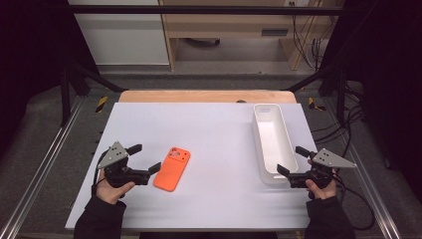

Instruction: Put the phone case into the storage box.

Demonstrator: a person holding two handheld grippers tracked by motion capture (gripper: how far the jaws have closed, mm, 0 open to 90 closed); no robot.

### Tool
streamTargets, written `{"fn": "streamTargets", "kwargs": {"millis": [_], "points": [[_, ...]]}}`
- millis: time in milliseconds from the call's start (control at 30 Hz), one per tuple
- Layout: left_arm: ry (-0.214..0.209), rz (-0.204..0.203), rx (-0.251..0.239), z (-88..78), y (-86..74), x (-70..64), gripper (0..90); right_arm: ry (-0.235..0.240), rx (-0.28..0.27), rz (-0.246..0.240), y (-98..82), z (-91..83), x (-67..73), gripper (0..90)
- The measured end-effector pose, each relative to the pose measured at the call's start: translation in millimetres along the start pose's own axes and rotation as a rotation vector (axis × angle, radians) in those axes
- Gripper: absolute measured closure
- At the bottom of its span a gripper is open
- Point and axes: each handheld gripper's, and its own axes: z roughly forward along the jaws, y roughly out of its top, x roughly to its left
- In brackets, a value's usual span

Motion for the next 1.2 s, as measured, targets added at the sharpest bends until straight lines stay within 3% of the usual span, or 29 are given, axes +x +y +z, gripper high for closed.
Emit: {"fn": "streamTargets", "kwargs": {"millis": [433, 1200], "points": [[0.004, 0.001, 0.031, 9.1, 11.4, -9.1, 1.6, -0.004, -0.002, 0.0, 0.1, -0.3, 0.2, 0.4], [0.015, 0.016, 0.087, 29.9, 29.3, -13.8, 1.0, -0.003, -0.005, 0.0, 0.4, -1.4, 0.5, 0.4]]}}
